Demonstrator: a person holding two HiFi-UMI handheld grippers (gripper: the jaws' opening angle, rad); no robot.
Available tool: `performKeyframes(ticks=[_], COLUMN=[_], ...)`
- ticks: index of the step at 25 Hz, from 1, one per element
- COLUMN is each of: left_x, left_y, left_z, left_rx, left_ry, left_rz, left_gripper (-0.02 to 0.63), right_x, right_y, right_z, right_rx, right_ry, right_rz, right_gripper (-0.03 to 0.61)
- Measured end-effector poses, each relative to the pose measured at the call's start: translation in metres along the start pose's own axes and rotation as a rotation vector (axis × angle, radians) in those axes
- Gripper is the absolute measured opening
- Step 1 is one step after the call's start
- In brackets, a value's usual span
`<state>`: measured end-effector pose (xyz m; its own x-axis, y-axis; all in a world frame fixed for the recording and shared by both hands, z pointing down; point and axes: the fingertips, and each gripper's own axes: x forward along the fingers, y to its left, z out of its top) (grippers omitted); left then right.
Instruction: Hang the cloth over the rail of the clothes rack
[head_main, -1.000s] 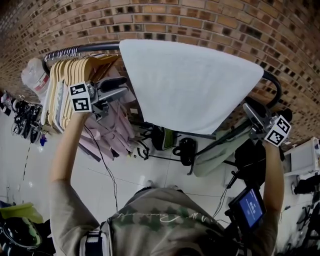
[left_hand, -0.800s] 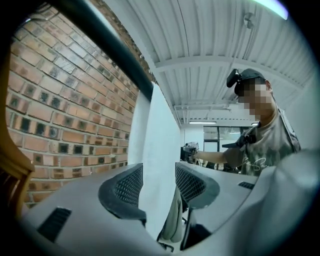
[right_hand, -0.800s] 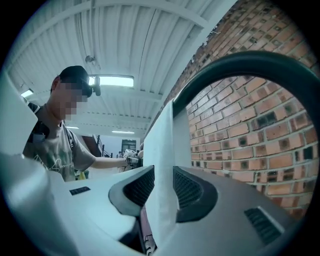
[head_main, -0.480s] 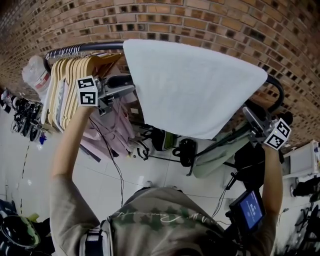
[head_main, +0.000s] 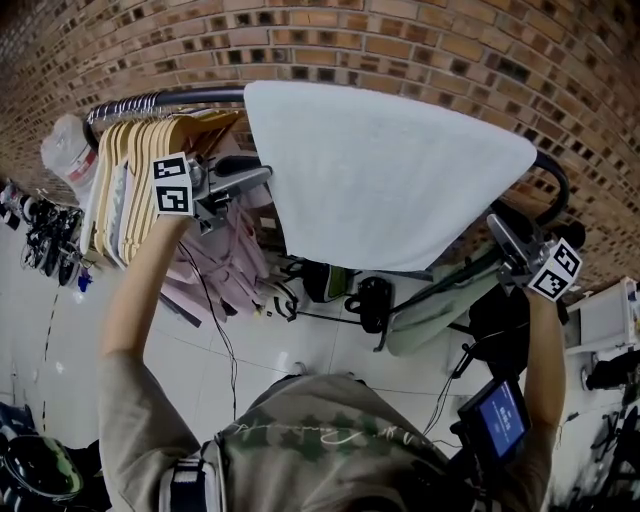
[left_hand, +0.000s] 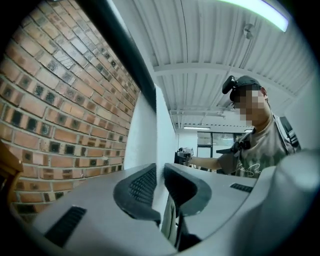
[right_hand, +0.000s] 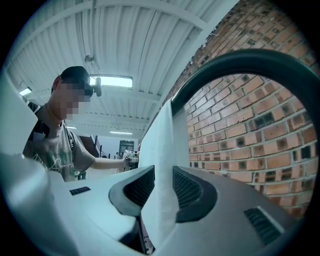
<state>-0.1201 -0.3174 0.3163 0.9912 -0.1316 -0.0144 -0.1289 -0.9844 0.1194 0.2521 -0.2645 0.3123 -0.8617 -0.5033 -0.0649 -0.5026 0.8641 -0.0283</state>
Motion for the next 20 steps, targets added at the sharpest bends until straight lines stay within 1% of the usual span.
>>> performKeyframes(ticks=[1, 9, 13, 18, 20], left_x=[0.000, 0.004, 0.007, 0.006, 0.007], left_y=[0.000, -0.009, -0.015, -0.015, -0.015], left_z=[0.001, 0.004, 0.008, 0.008, 0.008], left_rx=[0.003, 0.001, 0.004, -0.001, -0.005], left_ry=[-0.001, 0.021, 0.013, 0.002, -0.003], left_rz=[-0.001, -0.036, -0.054, -0.056, -0.056], left_gripper=[0.035, 0.023, 0.023, 0.023, 0.023], right_x=[0.001, 0.002, -0.001, -0.006, -0.010], right_y=[0.000, 0.000, -0.004, -0.021, -0.027], right_z=[-0.001, -0.002, 0.003, 0.001, 0.001], right_rx=[-0.002, -0.009, -0.015, -0.022, -0.013], right_ry=[0.001, 0.005, 0.006, 0.004, -0.004], right_rz=[0.002, 0.028, 0.029, -0.037, -0.045], right_gripper=[0.094, 0.094, 0.094, 0.094, 0.094])
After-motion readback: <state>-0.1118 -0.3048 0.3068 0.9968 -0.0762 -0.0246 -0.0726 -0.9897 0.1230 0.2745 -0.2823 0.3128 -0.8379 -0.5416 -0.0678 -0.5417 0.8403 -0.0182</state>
